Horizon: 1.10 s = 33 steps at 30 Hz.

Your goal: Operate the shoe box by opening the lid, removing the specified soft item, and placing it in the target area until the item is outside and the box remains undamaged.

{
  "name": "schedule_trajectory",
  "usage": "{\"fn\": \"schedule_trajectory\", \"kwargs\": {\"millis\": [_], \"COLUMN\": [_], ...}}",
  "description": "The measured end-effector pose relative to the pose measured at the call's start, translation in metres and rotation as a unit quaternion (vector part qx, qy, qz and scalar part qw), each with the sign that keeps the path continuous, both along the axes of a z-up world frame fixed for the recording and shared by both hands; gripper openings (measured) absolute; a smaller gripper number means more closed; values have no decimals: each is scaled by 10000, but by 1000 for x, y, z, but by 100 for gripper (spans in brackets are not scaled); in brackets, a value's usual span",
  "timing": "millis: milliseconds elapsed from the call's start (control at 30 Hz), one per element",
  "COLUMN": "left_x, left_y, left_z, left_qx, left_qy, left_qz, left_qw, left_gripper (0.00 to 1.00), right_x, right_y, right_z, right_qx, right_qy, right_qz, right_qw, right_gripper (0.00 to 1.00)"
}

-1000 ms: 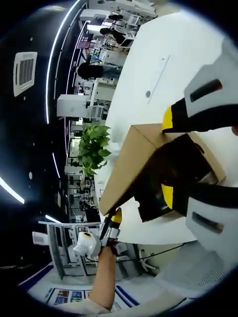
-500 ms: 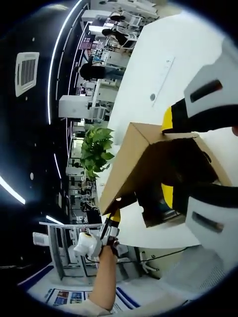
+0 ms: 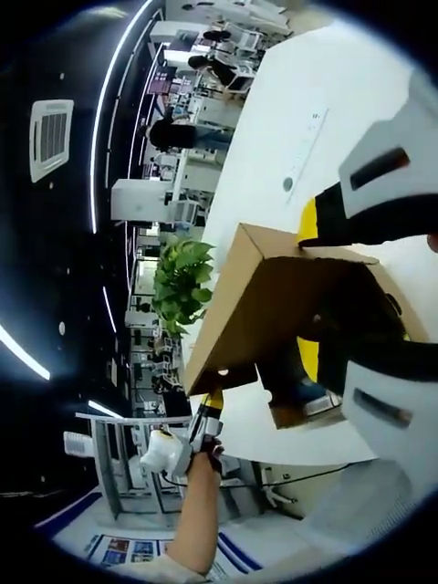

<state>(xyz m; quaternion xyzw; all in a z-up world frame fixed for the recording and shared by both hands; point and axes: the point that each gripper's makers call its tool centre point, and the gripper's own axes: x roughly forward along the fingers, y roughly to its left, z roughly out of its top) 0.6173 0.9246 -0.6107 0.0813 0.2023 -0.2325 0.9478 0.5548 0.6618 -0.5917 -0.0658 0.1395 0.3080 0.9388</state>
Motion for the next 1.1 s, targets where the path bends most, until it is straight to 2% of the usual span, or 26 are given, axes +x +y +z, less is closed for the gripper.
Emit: {"fn": "schedule_trajectory", "kwargs": {"millis": [167,300,633,833,1100], "left_x": [4,5,13,20,31], "left_y": [0,1,0,-1,-2], "left_z": [1,1,3,4,5], "left_qx": [-127,-148,-118,-111,-113], "left_qy": [39,55,59,59,57], "left_qz": [58,43,30,23,-5], "left_qw": [9999,9999,9999,9999,9999], "left_gripper": [0,0,0,0,0], "right_x": [6,10,14,18,26], "right_y": [-3,-3,-13,-23,-29], "right_z": [-3,-11,-49,-64,-78], "right_qx": [35,11,-125,-340,-428], "right_qy": [23,84,399,435,570], "right_qz": [-65,-113,-308,-476,-608], "right_qw": [10000,9999,9986,9973,9956], "right_gripper": [33,33,32,20,11]}}
